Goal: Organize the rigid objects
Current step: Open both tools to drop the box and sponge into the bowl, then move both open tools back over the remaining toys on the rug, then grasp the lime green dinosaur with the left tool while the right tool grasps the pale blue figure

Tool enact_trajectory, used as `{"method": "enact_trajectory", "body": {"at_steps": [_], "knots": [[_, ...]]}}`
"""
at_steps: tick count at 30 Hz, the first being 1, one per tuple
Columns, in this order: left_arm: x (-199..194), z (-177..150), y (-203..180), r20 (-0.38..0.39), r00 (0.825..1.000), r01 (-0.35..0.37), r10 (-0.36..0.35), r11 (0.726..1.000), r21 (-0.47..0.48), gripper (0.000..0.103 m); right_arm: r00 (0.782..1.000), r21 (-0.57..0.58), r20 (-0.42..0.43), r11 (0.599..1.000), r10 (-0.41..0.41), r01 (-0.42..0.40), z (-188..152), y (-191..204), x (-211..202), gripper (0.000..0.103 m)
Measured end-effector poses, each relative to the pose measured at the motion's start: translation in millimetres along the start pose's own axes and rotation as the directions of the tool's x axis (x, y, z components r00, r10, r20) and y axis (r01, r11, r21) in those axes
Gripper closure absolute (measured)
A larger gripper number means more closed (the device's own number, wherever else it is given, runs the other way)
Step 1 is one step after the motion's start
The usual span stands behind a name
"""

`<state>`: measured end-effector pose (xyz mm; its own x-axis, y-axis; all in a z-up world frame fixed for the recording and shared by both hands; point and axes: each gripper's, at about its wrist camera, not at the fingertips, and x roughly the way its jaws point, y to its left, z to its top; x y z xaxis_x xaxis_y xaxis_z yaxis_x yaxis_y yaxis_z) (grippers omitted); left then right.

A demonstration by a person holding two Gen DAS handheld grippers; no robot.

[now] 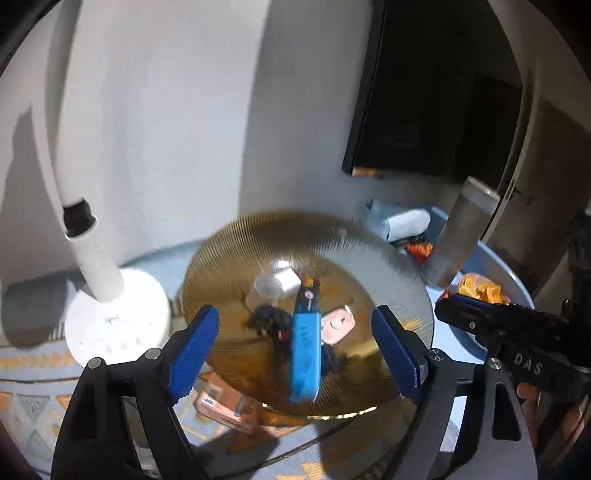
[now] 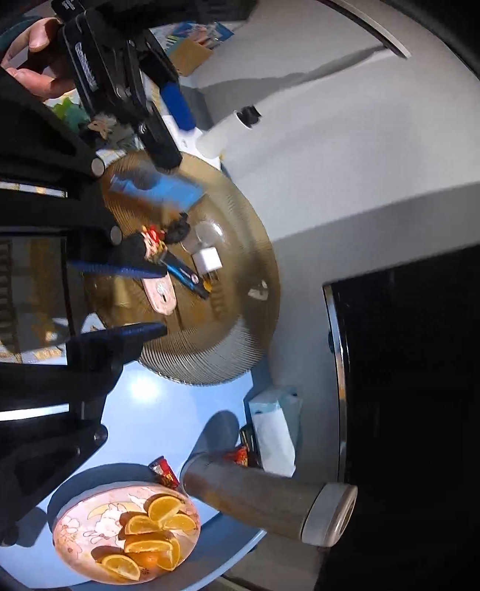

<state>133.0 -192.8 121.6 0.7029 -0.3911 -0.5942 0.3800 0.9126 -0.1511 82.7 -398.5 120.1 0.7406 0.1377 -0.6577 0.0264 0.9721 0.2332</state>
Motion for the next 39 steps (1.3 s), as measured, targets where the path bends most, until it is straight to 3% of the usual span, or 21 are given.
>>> {"method": "enact_trajectory", "body": {"at_steps": [4,9,14,18,22,26,32,39], "knots": [[-34.2,-1.7,20.4,0.045,0.999,-0.005,0.006,1.000,-0.018,0.019,1.000,0.042,0.015,0.999,0.015,-0.016,-2.7,-8.3,-14.9,0.079],[-98.1,-11.8,48.1,0.110,0.993,-0.027,0.030,0.999,-0.033,0.019,0.998,0.021,0.033,0.999,0.047,-0.048,-8.9,8.1,-40.1,0.079],[-179.4,-21.3,82.1,0.206,0.975,-0.066,0.083,0.994,-0.088,0.019,0.989,-0.018,0.035,0.989,0.145,-0.144,-15.9,47.4,-66.7,0.075],[-233.5,-30.6,108.4,0.259,0.957,-0.099,0.132,0.986,-0.137,0.016,0.974,-0.063,0.054,0.974,0.219,-0.216,-23.5,84.5,-87.6,0.058],[-262.1,-45.6,127.8,0.276,0.948,-0.116,0.161,0.978,-0.174,0.013,0.965,-0.147,0.035,0.957,0.260,-0.252,-36.4,129.7,-97.3,0.058],[-257.8,-68.4,142.2,0.216,0.963,-0.120,0.160,0.975,-0.187,0.013,0.960,-0.179,-0.018,0.944,0.279,-0.278,-51.5,157.6,-88.5,0.057],[-206.4,-113.0,148.4,0.055,0.996,-0.055,0.066,0.981,-0.187,0.013,0.942,-0.147,-0.130,0.934,0.308,-0.326,-72.6,171.4,-55.1,0.057],[-130.9,-151.3,136.7,-0.136,0.991,-0.030,0.012,0.991,-0.132,0.014,0.900,-0.063,-0.283,0.930,0.332,-0.363,-98.1,180.8,2.5,0.057]]}}
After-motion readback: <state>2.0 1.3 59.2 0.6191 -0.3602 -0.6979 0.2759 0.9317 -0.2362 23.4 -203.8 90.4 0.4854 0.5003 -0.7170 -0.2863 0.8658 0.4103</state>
